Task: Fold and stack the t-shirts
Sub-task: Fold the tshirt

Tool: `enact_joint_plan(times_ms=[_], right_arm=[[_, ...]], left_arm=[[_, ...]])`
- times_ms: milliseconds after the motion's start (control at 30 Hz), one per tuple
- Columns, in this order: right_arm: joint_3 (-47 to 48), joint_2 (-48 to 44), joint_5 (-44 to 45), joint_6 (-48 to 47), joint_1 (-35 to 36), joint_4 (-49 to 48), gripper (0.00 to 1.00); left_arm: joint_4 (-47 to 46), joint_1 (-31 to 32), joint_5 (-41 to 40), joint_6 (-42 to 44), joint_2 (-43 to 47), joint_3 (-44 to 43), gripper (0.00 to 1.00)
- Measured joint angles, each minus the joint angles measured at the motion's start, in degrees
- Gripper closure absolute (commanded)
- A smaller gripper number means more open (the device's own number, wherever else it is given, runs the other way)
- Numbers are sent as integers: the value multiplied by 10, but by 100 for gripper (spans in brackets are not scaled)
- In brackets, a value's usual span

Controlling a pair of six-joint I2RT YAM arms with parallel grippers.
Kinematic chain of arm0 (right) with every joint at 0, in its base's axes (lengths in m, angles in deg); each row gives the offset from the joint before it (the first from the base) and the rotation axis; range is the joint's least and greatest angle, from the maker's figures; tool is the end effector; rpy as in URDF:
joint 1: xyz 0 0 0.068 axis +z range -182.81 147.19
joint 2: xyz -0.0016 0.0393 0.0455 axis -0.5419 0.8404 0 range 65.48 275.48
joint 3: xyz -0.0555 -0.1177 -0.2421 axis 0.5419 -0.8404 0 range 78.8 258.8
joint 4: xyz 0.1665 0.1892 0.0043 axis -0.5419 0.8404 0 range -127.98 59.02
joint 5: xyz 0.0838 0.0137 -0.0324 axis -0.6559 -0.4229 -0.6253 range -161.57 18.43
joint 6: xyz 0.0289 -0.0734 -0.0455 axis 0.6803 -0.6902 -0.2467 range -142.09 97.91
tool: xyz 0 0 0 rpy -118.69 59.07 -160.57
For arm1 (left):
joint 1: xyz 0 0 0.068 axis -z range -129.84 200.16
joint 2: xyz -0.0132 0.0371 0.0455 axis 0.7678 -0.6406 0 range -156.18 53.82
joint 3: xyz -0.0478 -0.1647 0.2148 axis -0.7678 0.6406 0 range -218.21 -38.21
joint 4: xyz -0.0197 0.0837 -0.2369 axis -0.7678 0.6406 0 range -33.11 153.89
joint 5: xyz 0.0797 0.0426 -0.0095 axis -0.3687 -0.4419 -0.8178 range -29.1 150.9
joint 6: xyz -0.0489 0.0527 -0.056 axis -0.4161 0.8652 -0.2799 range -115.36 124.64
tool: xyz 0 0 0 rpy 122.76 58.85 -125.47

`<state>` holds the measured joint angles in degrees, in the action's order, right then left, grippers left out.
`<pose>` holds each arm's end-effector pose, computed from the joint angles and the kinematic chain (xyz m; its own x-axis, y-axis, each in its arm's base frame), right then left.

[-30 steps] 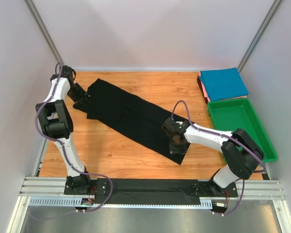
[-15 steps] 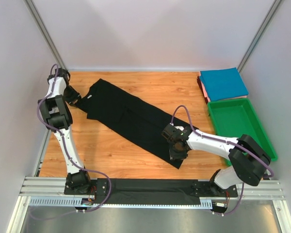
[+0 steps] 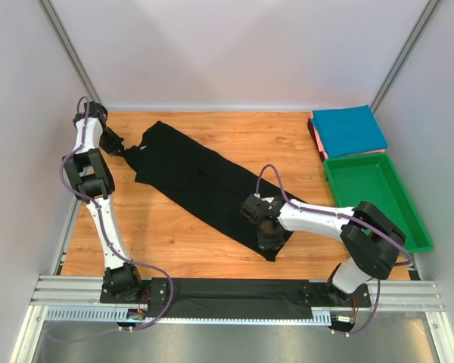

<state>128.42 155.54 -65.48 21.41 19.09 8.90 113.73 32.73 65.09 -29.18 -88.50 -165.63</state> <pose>0.1581 0.1876 0.1180 -0.9836 -0.1452 -0.1068 -0.1411 0.9890 -0.0447 0.4996 0.1505 0.1262 -0.5986 -0.7698 -0.2217 -0.7344 0.6378 -0.2321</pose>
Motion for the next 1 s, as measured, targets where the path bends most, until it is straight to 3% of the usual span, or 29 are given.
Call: enact_joint_plan(times_ms=[33, 267, 300, 333, 400, 433, 500, 533, 600, 733, 1000], right_arm=[[7, 7, 1, 2, 7, 2, 100], [98, 84, -18, 27, 52, 20, 100], [115, 94, -23, 30, 58, 25, 99], [132, 104, -29, 32, 62, 26, 93], [162, 114, -47, 35, 71, 31, 85], [175, 115, -56, 36, 75, 35, 79], [205, 116, -71, 34, 81, 46, 74], [219, 116, -77, 31, 83, 53, 70], [241, 111, -82, 25, 83, 63, 63], [246, 68, -94, -5, 59, 87, 60], [204, -71, -111, -80, -114, 113, 59]], left_arm=[[0, -1, 4, -6, -7, -12, 100], [-54, -9, 64, -80, -57, -79, 100], [-70, -10, 76, -93, -61, -82, 100], [-82, -10, 86, -101, -65, -82, 100], [-113, -11, 114, -118, -73, -85, 86], [-123, -12, 126, -122, -76, -85, 69], [-138, -12, 150, -124, -77, -82, 58], [-145, -12, 155, -123, -72, -72, 49], [-166, -11, 168, -120, -47, -29, 48], [-141, -5, 147, -97, 42, 96, 47], [-24, 25, 13, -58, 259, 264, 43]])
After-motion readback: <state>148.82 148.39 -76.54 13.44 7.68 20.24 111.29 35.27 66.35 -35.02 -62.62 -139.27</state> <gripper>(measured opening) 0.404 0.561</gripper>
